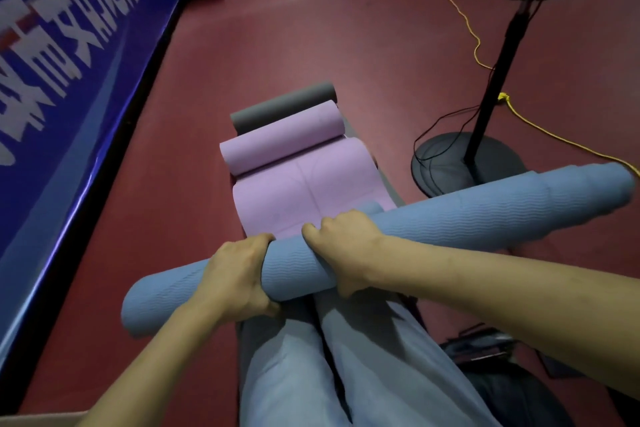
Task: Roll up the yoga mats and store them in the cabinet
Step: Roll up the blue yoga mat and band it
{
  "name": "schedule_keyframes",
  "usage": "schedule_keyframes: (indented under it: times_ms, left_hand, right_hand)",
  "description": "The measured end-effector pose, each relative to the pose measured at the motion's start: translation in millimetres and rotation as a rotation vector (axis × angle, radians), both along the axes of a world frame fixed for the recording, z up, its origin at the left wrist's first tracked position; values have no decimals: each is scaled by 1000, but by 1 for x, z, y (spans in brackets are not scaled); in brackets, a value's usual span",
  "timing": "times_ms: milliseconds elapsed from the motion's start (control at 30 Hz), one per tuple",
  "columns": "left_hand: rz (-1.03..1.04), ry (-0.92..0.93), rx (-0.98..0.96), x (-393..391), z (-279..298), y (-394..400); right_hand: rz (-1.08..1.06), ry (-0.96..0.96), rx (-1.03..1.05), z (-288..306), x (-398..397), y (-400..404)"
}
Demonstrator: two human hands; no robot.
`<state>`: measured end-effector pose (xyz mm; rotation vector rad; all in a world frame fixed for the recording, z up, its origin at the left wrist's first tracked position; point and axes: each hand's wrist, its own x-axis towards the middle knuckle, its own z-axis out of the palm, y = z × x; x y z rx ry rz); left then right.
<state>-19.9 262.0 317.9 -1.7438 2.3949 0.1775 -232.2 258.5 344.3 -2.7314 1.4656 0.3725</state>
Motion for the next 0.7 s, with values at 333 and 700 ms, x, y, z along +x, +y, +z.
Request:
schedule_keyframes:
  times_ms: [333, 700]
  left_hand:
    - [-158, -182, 146, -20, 27, 44]
    - [-86, -13, 464, -28, 28, -1]
  right_hand:
    - [23, -15, 186, 11, -27, 48]
    - [-20, -2, 95, -9, -23, 44]
